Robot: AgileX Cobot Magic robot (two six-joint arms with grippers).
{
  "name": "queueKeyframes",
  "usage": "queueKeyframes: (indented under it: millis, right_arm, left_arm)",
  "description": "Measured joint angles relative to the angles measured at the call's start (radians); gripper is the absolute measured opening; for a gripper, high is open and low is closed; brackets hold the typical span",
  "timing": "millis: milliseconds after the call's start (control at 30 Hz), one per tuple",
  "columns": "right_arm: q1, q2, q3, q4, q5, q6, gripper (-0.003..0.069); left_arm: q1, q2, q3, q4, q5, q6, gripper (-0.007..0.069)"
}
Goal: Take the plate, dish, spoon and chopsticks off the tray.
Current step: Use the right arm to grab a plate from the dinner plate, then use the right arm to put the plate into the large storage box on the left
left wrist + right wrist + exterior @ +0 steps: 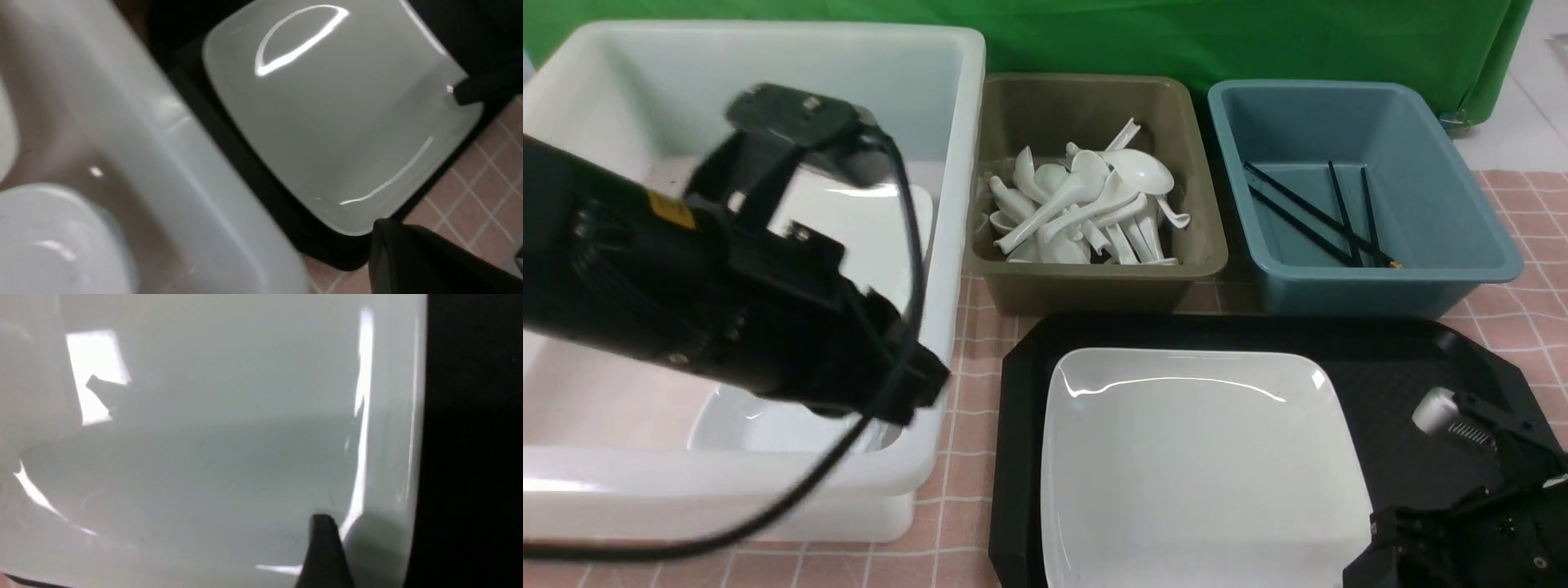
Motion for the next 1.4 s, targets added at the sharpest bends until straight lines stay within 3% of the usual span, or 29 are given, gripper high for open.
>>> queueKeyframes:
  millis: [200,267,333,367,467,633,833,933,1400]
  right_arm:
    - [-0.001,0.019,-0.006,0.014,-0.008,-0.014,0.0419]
    - [-0.001,0.022,-0.006,0.017,-0.013,-0.023,0.0349]
    - [-0.001,0.028,-0.006,0.035,-0.014,-0.038,0.0196]
    - [-0.001,0.028,-0.006,0.048,-0.014,-0.038,0.0158]
    - [-0.001,0.027,-0.008,0.056,-0.015,-0.043,0.0157]
    - [-0.005,-0.015,-0.03,0.026,0.048,-0.044,0.0155]
    - [-0.009,-0.237,-0.073,0.005,0.158,-0.019,0.0076]
    - [-0.009,-0.314,-0.103,-0.007,0.201,-0.001,0.0075]
    - [-0.009,-0.375,-0.276,-0.08,0.242,0.112,0.0076]
  left_arm:
    - [-0.163,0.075,0.017,-0.016,-0.065,0.027,0.0004]
    - [-0.186,0.092,0.018,-0.016,-0.099,0.027,0.0004]
    - [-0.204,0.11,0.018,-0.018,-0.14,0.027,0.0004]
    - [-0.206,0.118,0.018,-0.02,-0.15,0.028,0.0004]
    - [-0.206,0.122,0.018,-0.013,-0.162,0.023,0.0004]
    - [-0.206,0.122,0.011,0.063,-0.159,-0.103,0.0004]
    - [-0.2,0.112,-0.045,0.226,-0.113,-0.22,0.0004]
    - [-0.184,0.095,-0.071,0.272,-0.104,-0.259,0.0004]
    - [0.012,0.037,-0.115,0.301,-0.063,-0.285,0.0004]
